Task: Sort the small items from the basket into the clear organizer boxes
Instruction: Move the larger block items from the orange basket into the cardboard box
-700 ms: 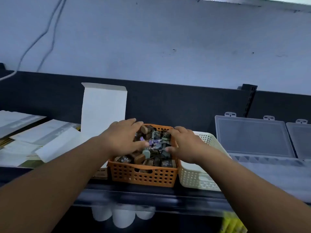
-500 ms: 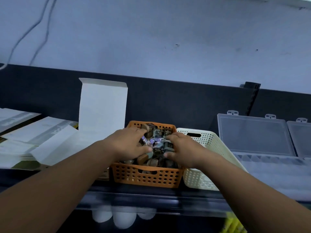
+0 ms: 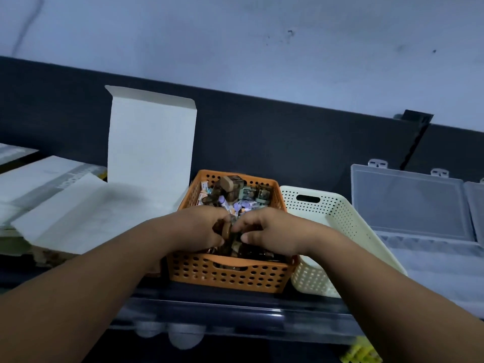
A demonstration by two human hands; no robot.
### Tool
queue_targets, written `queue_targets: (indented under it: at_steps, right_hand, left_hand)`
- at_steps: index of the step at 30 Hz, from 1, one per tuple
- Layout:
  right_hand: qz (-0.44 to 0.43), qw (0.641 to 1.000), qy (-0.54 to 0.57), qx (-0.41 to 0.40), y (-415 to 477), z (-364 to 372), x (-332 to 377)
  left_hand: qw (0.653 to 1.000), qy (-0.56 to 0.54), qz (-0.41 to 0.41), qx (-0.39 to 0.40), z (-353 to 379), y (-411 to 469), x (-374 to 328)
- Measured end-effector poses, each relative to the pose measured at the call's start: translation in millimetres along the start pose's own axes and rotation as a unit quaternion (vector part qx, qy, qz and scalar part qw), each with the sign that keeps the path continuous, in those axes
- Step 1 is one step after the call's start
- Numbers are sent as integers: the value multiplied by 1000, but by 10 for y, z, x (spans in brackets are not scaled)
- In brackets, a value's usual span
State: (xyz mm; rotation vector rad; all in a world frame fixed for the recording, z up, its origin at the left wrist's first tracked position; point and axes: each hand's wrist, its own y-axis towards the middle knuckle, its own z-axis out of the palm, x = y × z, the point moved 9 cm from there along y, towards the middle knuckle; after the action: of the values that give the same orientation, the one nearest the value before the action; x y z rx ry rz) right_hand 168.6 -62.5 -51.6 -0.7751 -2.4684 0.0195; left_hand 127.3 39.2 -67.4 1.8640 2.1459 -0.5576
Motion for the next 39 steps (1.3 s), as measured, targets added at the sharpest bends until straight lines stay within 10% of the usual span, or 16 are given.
queue_targets:
  at_steps: [18, 34, 39]
  right_hand:
    - [-74, 987, 72, 122, 228, 27, 9]
    - [-103, 973, 207, -25, 973, -251, 842]
    - [-105, 991, 85, -17, 1314, 77, 1178]
  left_hand:
    - [999, 11, -33, -32, 0, 55, 15]
    - [984, -21, -103, -142, -1222, -352, 1020]
    - [974, 30, -178, -139, -1168, -430, 1537]
